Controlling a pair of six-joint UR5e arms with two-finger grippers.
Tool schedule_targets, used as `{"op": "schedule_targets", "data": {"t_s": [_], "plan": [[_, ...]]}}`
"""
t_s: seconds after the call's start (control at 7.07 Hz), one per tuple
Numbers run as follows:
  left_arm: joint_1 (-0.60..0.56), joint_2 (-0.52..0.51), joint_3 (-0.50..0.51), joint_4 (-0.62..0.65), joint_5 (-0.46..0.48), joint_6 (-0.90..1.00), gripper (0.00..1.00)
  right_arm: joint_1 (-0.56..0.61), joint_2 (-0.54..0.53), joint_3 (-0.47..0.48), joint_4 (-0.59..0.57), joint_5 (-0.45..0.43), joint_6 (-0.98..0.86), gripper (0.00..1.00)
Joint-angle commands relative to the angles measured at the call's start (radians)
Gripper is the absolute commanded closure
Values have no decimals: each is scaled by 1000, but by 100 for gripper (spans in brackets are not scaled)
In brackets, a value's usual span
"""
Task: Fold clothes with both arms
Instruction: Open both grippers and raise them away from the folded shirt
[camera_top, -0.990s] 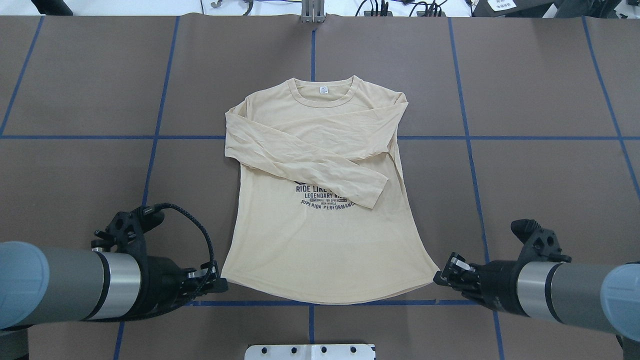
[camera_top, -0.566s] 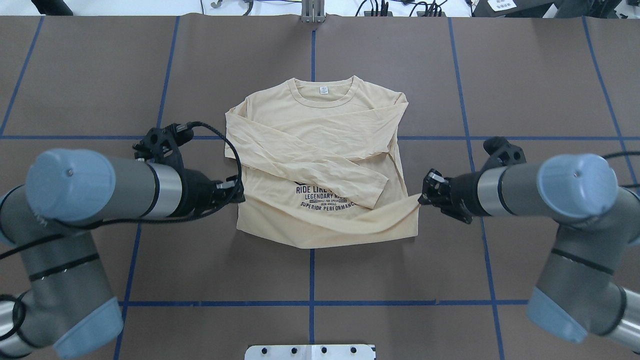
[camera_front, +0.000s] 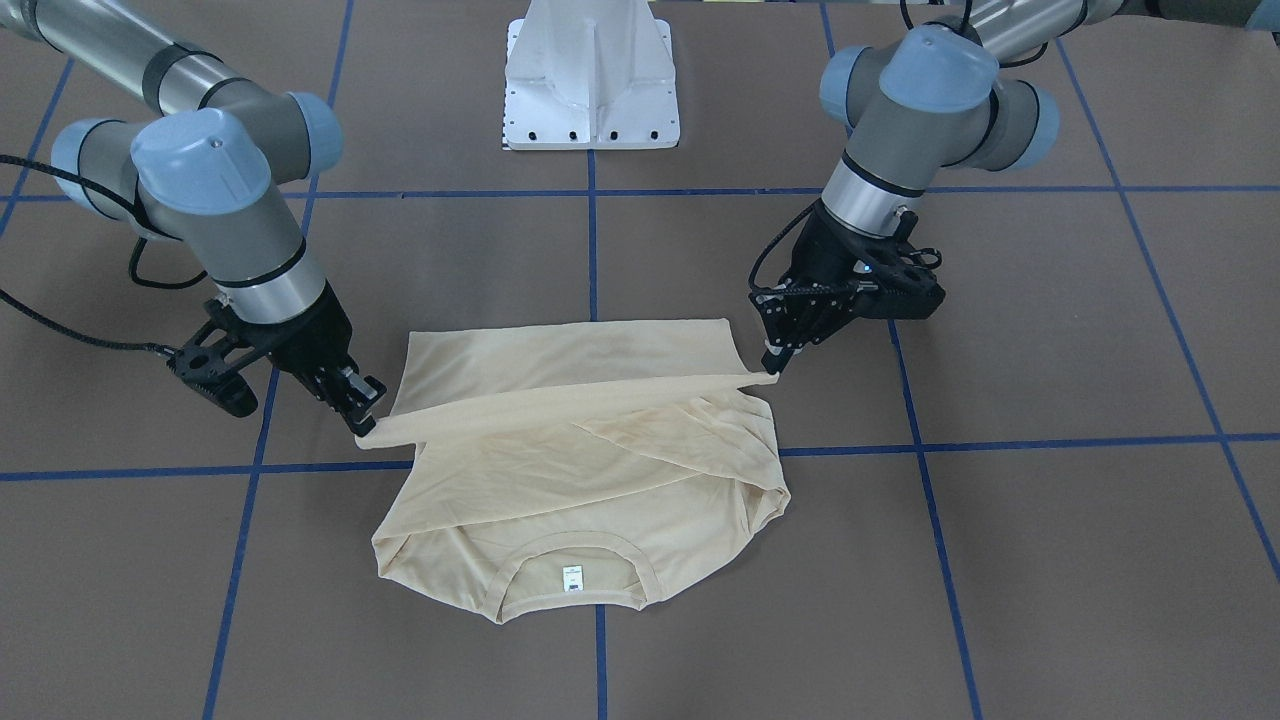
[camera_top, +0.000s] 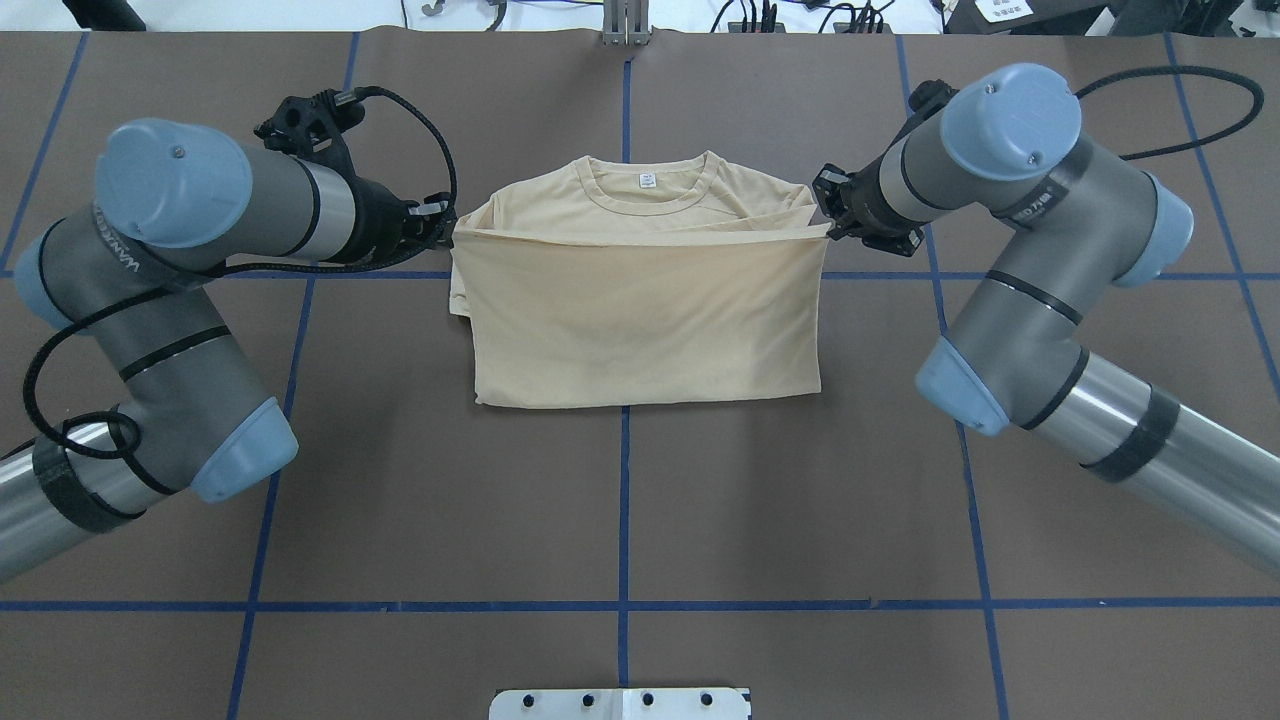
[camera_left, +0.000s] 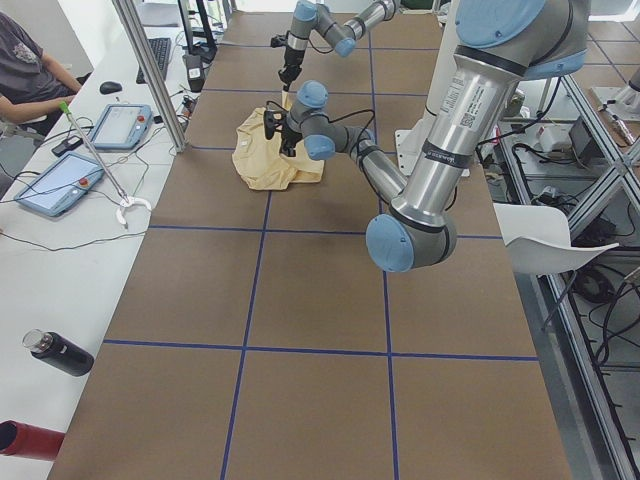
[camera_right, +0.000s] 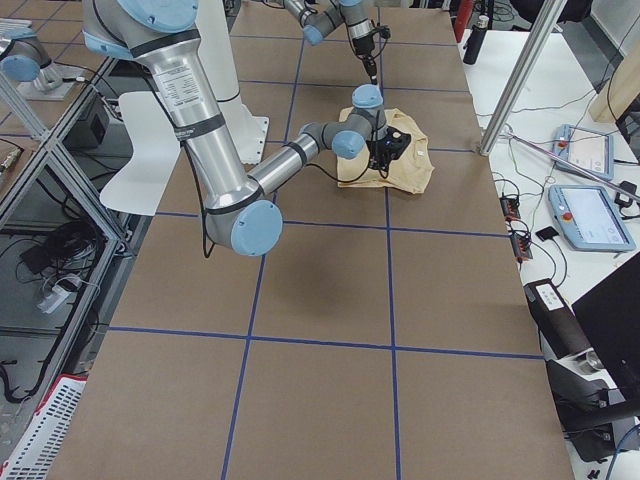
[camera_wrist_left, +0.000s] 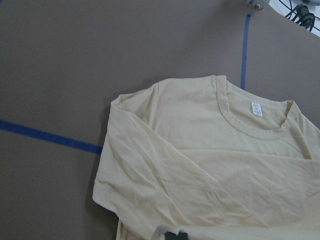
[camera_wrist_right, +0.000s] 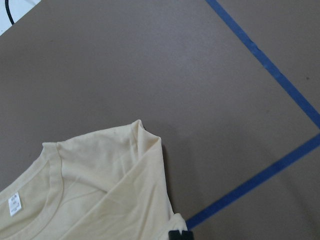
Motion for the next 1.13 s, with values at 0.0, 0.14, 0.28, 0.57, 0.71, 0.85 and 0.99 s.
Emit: {"op": "schedule_targets", "data": {"t_s": [0.0, 0.14, 0.28, 0.57, 0.71, 0.85, 0.99], "plan": [[-35, -101, 178, -40, 1, 18, 100, 27, 153, -206, -2, -1, -55, 100], [-54, -123, 299, -158, 2, 28, 100, 27, 194, -279, 1, -9, -91, 100], [-66, -152, 429, -284, 7, 29, 100, 25, 242, -353, 4, -19, -114, 100], [-72, -194, 532, -342, 11, 31, 100, 22, 293, -453, 11, -50, -149, 94], [-72, -197, 561, -375, 30, 32, 51, 22, 313, -534, 92, -52, -149, 36], [-83, -197, 562, -385, 45, 31, 42, 30, 336, -559, 134, -73, -148, 1], [-109, -197, 559, -388, 38, 31, 38, 72, 342, -559, 134, -63, -145, 0]]}}
